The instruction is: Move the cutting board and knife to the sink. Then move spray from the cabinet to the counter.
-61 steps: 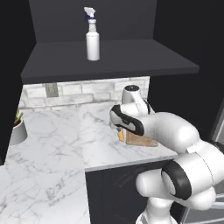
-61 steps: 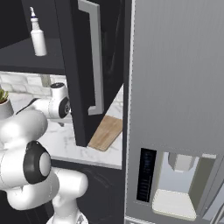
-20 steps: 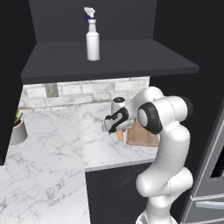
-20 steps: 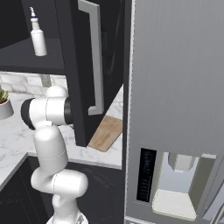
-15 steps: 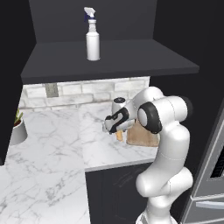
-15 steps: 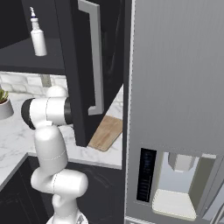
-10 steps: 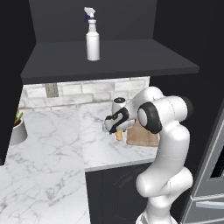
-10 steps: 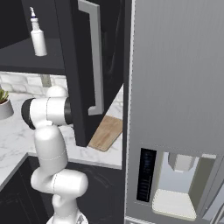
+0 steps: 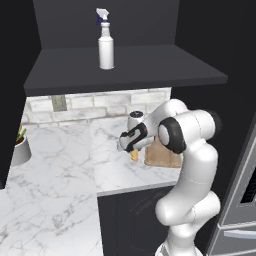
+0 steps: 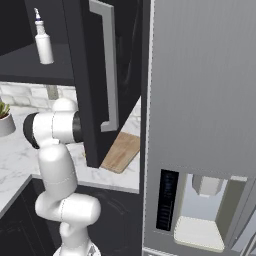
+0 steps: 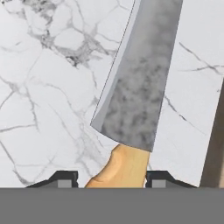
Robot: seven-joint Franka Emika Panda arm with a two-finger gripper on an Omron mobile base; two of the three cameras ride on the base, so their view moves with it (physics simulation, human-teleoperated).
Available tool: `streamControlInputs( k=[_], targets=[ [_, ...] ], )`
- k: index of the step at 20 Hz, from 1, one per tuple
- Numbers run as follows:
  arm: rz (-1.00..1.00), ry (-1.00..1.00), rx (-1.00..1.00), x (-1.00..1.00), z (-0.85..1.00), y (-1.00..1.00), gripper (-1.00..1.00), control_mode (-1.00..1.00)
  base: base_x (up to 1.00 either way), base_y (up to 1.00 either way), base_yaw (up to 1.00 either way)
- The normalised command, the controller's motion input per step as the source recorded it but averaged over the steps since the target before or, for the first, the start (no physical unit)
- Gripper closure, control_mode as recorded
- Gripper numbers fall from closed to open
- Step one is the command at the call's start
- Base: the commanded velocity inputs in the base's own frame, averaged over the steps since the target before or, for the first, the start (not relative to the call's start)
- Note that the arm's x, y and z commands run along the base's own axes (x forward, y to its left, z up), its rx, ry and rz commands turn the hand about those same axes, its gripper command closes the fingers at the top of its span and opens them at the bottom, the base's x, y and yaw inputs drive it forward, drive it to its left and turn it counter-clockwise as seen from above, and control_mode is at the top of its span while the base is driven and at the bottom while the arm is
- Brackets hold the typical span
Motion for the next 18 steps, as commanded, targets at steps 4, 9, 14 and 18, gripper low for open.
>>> streamControlInputs(
  k=[4, 9, 14, 18],
  targets=[
    [-0.07, -0.21, 0.00, -0.90, 0.67, 0.00, 1.00, -1.00, 0.00, 0.00, 0.00],
    [-0.21, -0.02, 0.00, -1.00, 0.75, -0.04, 1.00, -1.00, 0.00, 0.00, 0.00],
    [-0.17, 0.07, 0.01, -0.99, 1.00, -0.04, 1.00, -1.00, 0.00, 0.00, 0.00],
    [-0.15, 0.12, 0.00, -1.00, 0.83, -0.16, 1.00, -1.00, 0.00, 0.00, 0.00]
  ],
)
